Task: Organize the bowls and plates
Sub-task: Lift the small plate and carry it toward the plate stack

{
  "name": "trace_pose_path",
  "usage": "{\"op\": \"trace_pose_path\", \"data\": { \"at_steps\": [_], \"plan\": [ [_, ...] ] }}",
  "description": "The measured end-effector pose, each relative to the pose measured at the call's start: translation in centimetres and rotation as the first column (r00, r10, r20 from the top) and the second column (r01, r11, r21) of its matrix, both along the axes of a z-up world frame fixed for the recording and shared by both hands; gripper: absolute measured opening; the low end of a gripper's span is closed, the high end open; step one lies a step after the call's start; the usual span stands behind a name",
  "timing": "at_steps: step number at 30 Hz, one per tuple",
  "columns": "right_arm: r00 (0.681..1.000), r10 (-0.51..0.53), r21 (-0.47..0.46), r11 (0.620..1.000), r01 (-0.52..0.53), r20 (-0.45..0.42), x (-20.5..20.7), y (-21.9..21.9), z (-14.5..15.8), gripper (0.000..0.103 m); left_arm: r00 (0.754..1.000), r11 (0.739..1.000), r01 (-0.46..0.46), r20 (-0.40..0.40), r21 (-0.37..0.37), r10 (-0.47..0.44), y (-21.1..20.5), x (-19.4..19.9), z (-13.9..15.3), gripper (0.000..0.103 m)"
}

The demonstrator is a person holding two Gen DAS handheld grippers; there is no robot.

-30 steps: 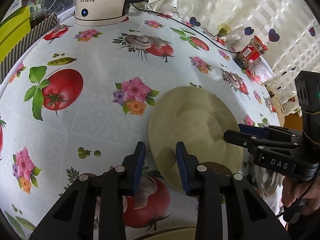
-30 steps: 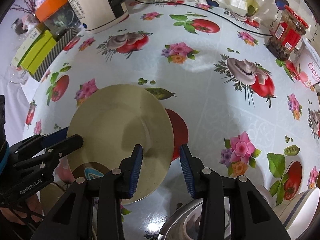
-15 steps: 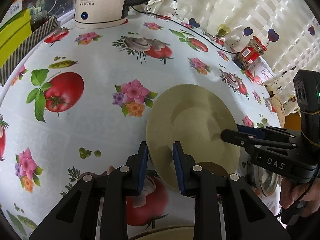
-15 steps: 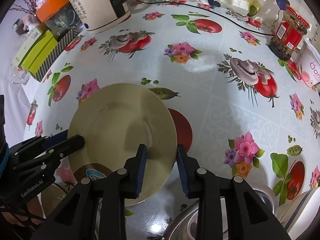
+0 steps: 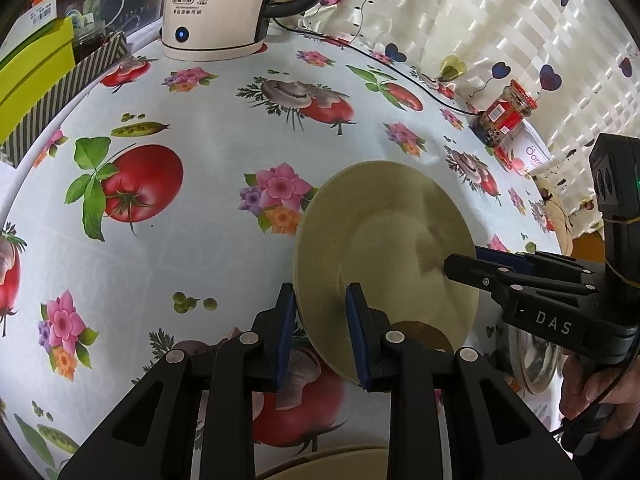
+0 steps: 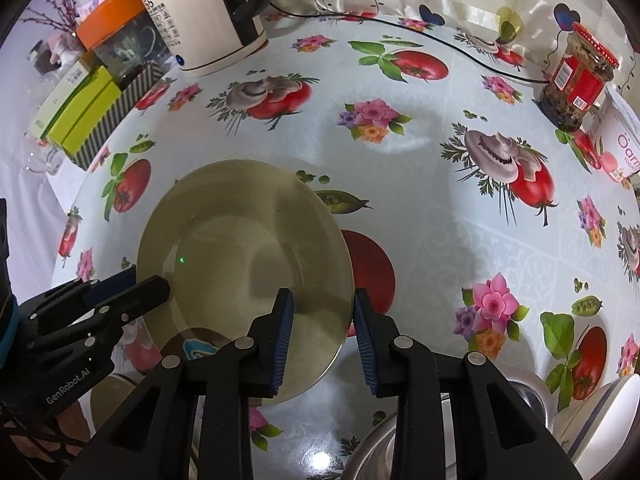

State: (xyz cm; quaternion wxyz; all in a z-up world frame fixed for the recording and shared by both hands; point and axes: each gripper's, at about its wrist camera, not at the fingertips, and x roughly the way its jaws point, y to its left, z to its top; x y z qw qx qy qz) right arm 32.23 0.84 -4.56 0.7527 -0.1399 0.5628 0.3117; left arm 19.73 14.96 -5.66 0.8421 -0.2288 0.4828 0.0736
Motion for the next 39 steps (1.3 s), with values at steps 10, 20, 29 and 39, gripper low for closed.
{"op": "trace_pose_path", "data": {
  "at_steps": [10, 20, 29, 39],
  "plan": [
    [0.999, 0.022, 0.002, 1.000, -0.022, -0.037, 0.0, 0.9, -1.2, 0.043, 1.000, 1.000, -0.009, 0.002, -0.016, 0.009, 0.5, -0.5, -0.7, 0.026],
    [1.000, 0.005, -0.002, 1.000, -0.005, -0.020, -0.5, 0.4, -1.0, 0.028, 1.000, 1.000, -0.017, -0.005, -0.020, 0.017, 0.4, -0.7, -0.6, 0.026],
    [1.000, -0.010, 0.019, 1.000, 0.010, 0.000, -0.3, 0.7, 0.3, 0.027, 0.999, 1.000, -0.030, 0.015, 0.002, 0.030, 0.7, -0.9, 1.1, 0.026],
    [1.000, 0.002, 0.026, 1.000, -0.003, 0.022, -1.5, 1.2, 2.1, 0.027, 0.999, 0.999, -0.038, 0.033, 0.010, 0.038, 0.7, -2.7, 2.8, 0.026]
  ]
}}
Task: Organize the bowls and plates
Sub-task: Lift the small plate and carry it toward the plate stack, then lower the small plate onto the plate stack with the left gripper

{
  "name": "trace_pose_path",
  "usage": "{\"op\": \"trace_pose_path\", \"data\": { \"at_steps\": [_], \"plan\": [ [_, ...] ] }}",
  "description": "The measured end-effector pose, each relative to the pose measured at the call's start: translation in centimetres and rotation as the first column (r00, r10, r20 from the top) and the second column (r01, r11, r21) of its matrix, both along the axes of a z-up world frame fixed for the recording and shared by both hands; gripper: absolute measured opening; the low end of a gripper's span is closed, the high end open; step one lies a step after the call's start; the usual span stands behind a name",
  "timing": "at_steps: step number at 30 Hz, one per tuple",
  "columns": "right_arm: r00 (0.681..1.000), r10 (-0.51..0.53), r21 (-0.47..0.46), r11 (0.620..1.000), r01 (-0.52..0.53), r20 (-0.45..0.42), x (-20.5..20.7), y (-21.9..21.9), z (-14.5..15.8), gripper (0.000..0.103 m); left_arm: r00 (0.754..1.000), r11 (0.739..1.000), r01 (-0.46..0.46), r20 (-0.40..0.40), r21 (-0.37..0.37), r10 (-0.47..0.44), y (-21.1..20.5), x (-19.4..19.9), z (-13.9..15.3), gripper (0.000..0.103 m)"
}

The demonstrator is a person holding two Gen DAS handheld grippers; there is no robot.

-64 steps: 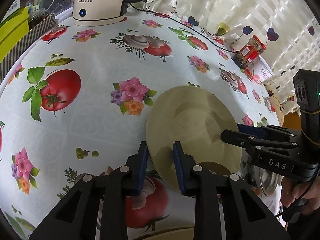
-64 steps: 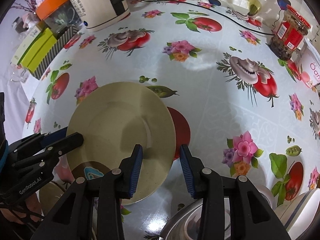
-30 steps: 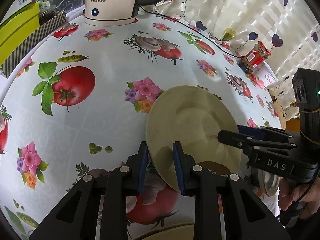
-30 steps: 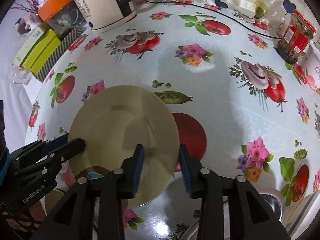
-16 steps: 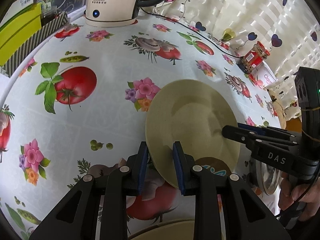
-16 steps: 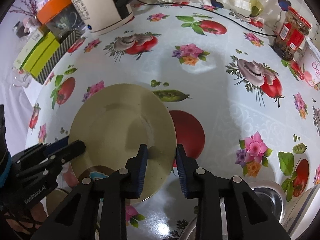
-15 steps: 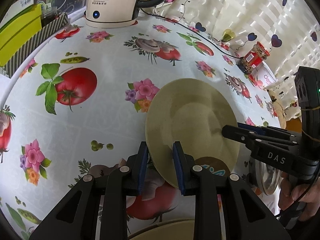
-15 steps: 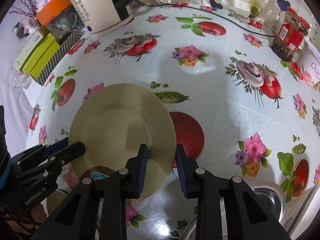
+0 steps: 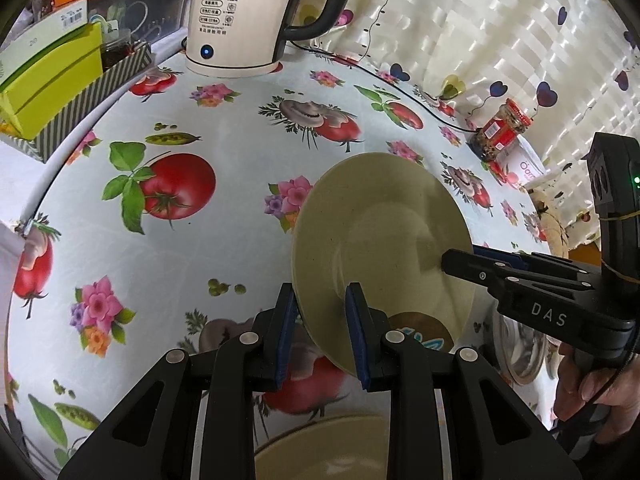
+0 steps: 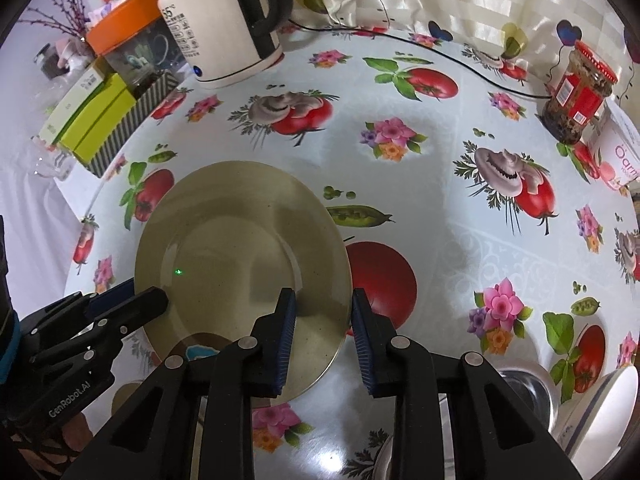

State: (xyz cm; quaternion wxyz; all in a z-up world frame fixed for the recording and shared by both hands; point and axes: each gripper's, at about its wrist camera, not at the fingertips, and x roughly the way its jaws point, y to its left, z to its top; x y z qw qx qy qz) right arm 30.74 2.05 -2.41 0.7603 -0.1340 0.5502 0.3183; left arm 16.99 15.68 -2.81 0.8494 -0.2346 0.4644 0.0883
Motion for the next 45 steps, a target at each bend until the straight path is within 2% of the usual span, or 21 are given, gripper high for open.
{"op": "trace_pose_path", "data": {
  "at_steps": [18, 34, 45],
  "plan": [
    [0.999, 0.040, 0.009, 0.999, -0.040, 0.008, -6.9, -0.2, 2.0, 0.027, 1.000, 0.999, -0.029, 0.012, 0.024, 0.029, -0.9, -7.2, 1.8, 0.026],
    [0.996, 0.078, -0.015, 0.997, -0.078, -0.039, -13.9, -2.3, -0.5, 0.028, 0.999, 0.998, -0.042, -0.029, 0.037, 0.043, -3.2, -13.0, 0.3, 0.026],
    [0.995, 0.091, -0.015, 0.996, -0.092, -0.033, -15.4, -2.7, -1.2, 0.029, 0.997, 0.998, -0.047, -0.061, 0.050, 0.050, -3.9, -14.4, -1.0, 0.026]
  ]
}}
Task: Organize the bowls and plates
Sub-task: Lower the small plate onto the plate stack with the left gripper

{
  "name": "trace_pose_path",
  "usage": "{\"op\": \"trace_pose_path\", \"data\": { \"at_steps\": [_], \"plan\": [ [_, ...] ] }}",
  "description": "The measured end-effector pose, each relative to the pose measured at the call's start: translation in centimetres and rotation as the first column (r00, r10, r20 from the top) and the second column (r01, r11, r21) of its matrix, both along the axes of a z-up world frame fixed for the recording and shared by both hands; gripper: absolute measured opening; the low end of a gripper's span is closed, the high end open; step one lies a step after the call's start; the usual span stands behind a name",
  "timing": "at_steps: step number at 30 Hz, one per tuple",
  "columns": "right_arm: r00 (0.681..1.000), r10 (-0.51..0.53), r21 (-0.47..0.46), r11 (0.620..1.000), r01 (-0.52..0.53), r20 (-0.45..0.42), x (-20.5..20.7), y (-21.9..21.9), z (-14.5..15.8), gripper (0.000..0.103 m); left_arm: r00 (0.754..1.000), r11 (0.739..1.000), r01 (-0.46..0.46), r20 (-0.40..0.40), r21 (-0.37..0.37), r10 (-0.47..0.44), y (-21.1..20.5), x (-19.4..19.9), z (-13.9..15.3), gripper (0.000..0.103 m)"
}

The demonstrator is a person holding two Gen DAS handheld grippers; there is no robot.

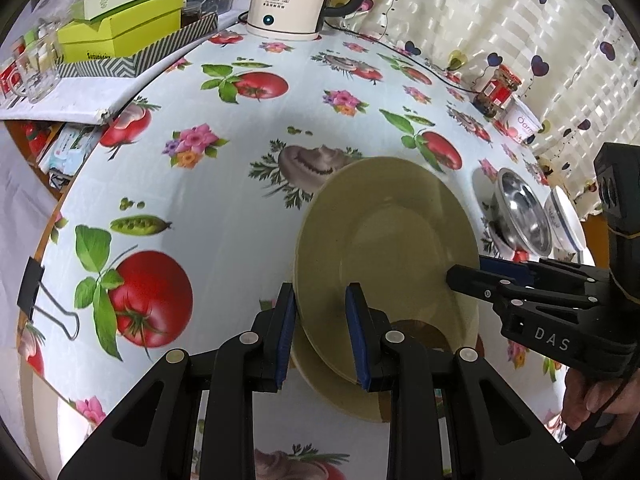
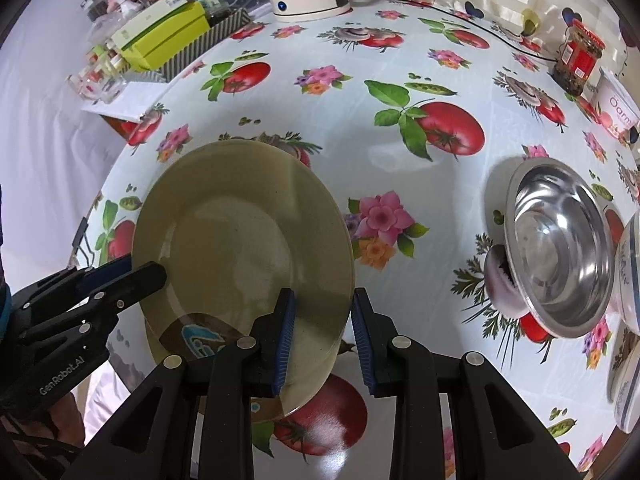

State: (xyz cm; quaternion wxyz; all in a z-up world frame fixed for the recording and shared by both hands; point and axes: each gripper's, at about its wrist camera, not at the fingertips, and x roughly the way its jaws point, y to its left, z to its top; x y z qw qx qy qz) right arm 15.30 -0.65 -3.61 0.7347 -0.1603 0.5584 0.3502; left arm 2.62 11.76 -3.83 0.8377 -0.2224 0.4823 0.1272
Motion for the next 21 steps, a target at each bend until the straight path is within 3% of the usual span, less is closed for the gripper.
{"op": "trace_pose_path", "data": {
  "at_steps": [21],
  "plan": [
    [0.998, 0.033, -0.021, 0.999, -0.031, 0.054, -1.9, -0.3, -0.4, 0.031, 1.000, 0.999, 0.013, -0.001, 0.031, -0.013, -1.0, -1.2, -0.2, 0.027]
  ]
}}
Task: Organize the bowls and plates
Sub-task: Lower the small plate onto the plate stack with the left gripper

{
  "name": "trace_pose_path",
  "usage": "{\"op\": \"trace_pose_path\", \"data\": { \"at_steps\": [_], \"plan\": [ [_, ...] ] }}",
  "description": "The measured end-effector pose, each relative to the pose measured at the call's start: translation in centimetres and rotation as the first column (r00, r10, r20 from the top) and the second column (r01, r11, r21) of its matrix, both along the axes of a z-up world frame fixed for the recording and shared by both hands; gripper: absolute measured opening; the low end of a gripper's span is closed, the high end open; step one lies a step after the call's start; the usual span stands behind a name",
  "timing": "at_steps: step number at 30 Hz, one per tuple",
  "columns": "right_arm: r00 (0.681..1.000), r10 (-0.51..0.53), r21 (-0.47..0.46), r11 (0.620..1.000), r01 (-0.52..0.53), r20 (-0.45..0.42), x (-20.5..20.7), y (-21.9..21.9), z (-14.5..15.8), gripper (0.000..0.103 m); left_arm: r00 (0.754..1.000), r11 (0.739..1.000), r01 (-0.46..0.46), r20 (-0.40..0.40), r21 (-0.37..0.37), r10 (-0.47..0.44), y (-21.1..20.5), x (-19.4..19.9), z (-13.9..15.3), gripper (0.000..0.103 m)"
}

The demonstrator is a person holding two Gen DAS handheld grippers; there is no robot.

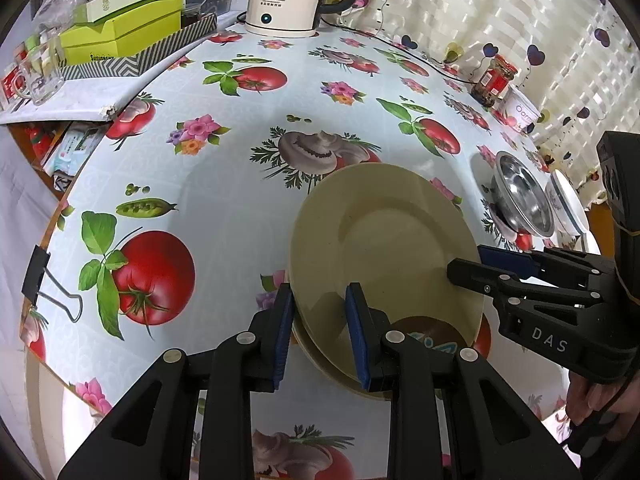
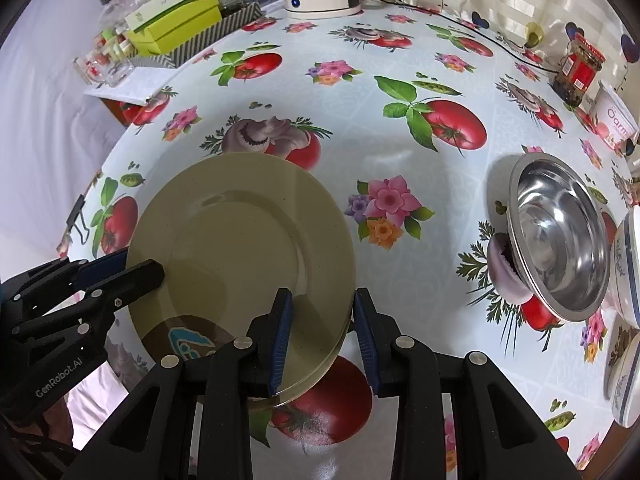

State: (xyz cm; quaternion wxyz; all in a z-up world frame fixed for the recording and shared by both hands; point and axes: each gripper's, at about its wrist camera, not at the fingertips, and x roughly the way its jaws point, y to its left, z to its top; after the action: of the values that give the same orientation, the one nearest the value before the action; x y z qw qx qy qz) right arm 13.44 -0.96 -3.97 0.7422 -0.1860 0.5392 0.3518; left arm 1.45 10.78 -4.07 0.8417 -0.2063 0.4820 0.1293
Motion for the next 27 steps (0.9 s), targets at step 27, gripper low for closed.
{"op": "trace_pose_path", "data": {
  "at_steps": [27],
  "plan": [
    [1.000, -0.016, 0.078, 0.997, 0.016, -0.002, -0.7, -1.6, 0.1, 0.029, 0.999, 1.000, -0.017, 0.041, -0.025, 0.018, 0.5, -0.8, -0.2, 0.029]
  ]
}}
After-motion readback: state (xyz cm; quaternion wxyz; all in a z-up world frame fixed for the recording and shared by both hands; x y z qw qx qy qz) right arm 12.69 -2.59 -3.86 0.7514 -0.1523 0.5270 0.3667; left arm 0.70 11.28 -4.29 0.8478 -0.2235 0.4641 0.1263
